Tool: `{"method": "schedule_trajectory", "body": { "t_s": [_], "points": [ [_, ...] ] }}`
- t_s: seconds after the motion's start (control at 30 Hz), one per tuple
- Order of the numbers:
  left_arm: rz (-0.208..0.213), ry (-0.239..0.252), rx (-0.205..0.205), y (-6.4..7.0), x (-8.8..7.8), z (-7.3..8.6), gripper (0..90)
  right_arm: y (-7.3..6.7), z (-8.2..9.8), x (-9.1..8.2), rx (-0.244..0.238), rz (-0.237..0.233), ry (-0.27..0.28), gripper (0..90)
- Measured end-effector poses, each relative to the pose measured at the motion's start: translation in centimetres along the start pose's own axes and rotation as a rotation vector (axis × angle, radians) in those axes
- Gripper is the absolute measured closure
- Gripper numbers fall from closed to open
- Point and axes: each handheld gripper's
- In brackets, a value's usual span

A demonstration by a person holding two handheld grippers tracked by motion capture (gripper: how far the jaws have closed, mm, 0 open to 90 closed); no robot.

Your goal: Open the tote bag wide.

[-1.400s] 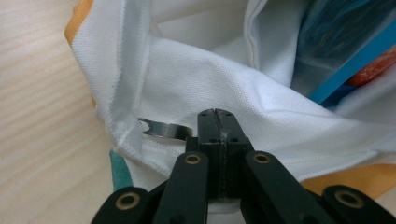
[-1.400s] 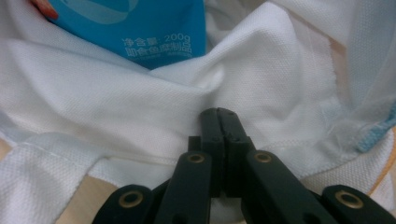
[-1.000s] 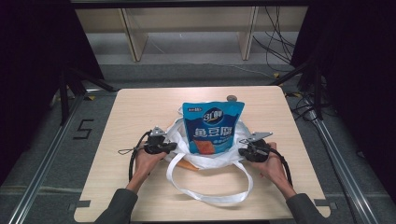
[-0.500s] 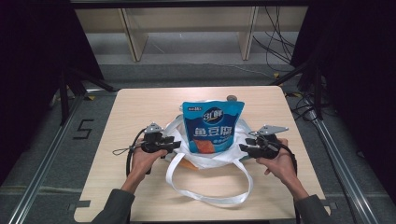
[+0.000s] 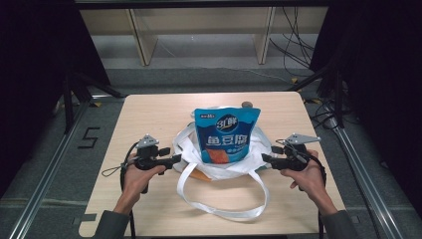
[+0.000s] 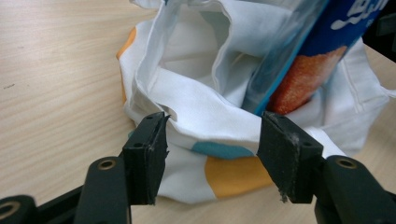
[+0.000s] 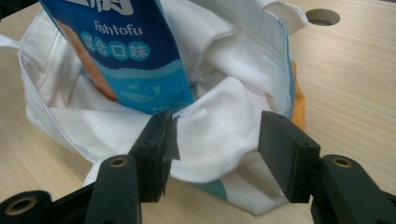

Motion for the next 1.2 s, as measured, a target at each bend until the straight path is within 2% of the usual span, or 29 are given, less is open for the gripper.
{"method": "schedule_trajectory", "body": {
  "t_s": [0.03, 0.07, 0.13, 0.17, 0.27, 0.3, 0.33, 0.37, 0.43, 0.47, 0.5, 0.57, 0.6, 0.67, 0.7, 0.73, 0.77, 0.8, 0.87, 0.9, 0.93, 1.03, 1.1, 1.13, 1.2],
  "points": [
    [-0.001, 0.001, -0.005, 0.2, -0.2, 0.1, 41.0, -0.1, 0.1, -0.1, 0.01, 0.012, -0.003, 45.8],
    [-0.001, 0.001, -0.008, 0.4, -0.3, 0.1, 40.6, 0.3, 0.0, -0.3, -0.042, 0.021, 0.012, 45.3],
    [0.008, -0.001, 0.0, 0.7, -0.4, 0.1, 39.6, 0.2, 0.2, -0.4, -0.02, 0.015, 0.01, 44.4],
    [0.014, -0.003, 0.01, 1.0, -0.6, 0.1, 39.2, 0.0, 0.3, -0.4, 0.011, 0.016, 0.004, 44.1],
    [0.024, 0.001, 0.016, 1.5, -0.9, 0.4, 37.8, 0.2, 0.5, -0.7, -0.035, 0.018, 0.004, 43.1],
    [0.023, -0.002, 0.017, 1.7, -1.1, 0.6, 37.5, 0.1, 0.6, -0.8, -0.028, 0.019, 0.017, 42.8],
    [0.025, 0.004, 0.01, 1.8, -1.1, 0.7, 37.1, 0.0, 0.7, -1.0, -0.022, 0.009, 0.003, 42.5],
    [0.031, -0.001, 0.01, 1.8, -1.3, 0.8, 36.9, 0.1, 0.7, -1.1, -0.037, 0.022, 0.004, 42.3],
    [0.026, 0.001, 0.0, 1.9, -1.5, 1.0, 35.9, 0.0, 1.0, -1.1, -0.022, 0.016, 0.012, 41.8],
    [0.029, 0.0, -0.001, 2.0, -1.7, 1.1, 35.6, 0.1, 1.0, -1.2, -0.016, 0.003, -0.002, 41.8],
    [0.023, 0.002, 0.002, 2.2, -1.9, 1.3, 35.3, 0.1, 1.1, -1.3, -0.029, 0.023, -0.008, 41.7],
    [0.018, 0.006, -0.004, 2.5, -2.3, 1.5, 33.7, 0.2, 1.5, -1.4, -0.034, 0.025, 0.0, 41.1],
    [0.017, 0.017, 0.001, 2.6, -2.6, 1.7, 33.3, 0.2, 1.6, -1.4, -0.02, 0.015, -0.008, 40.9],
    [-0.002, 0.024, -0.016, 3.2, -3.2, 2.3, 31.5, -0.1, 2.1, -1.6, 0.023, 0.017, -0.013, 40.5],
    [-0.006, 0.021, -0.018, 3.4, -3.4, 2.5, 29.8, 0.0, 2.3, -1.6, 0.008, 0.01, -0.014, 40.2],
    [-0.011, 0.018, -0.018, 3.6, -3.6, 2.9, 28.8, -0.1, 2.5, -1.8, 0.013, 0.019, -0.013, 39.9],
    [-0.016, 0.019, -0.015, 3.9, -3.8, 3.3, 27.7, 0.2, 2.6, -1.9, -0.031, 0.025, -0.008, 39.9],
    [-0.023, 0.015, -0.016, 4.1, -4.0, 3.6, 25.4, -0.1, 2.9, -2.1, 0.003, 0.025, -0.016, 39.9],
    [-0.038, 0.03, -0.018, 4.5, -4.5, 4.3, 22.8, -0.3, 3.4, -2.5, 0.026, 0.032, -0.022, 39.8],
    [-0.052, 0.035, -0.016, 4.8, -4.8, 4.8, 22.3, -0.2, 3.8, -2.6, 0.01, 0.022, -0.008, 39.7],
    [-0.056, 0.031, -0.02, 5.1, -5.0, 5.1, 21.4, -0.3, 4.2, -2.8, 0.015, 0.028, -0.013, 39.7],
    [-0.045, 0.028, -0.015, 5.6, -5.3, 5.9, 20.5, -0.6, 5.5, -3.5, 0.033, 0.029, -0.014, 39.4],
    [-0.05, 0.018, -0.001, 5.9, -5.5, 6.2, 20.5, -0.5, 6.0, -3.7, 0.021, 0.032, -0.02, 39.4],
    [-0.048, 0.014, 0.022, 5.8, -5.5, 6.3, 20.5, -0.4, 6.3, -3.8, 0.022, 0.032, -0.02, 39.4],
    [-0.043, 0.012, 0.001, 5.9, -5.4, 6.6, 20.4, -0.3, 6.8, -3.9, 0.016, 0.051, -0.031, 39.2]
  ]
}}
Point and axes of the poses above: each handheld gripper's, and its own axes: x roughly forward along the jaws, z roughly out of its underside, y roughly to its right, and after that the axes turned 14 degrees about x, right-handed
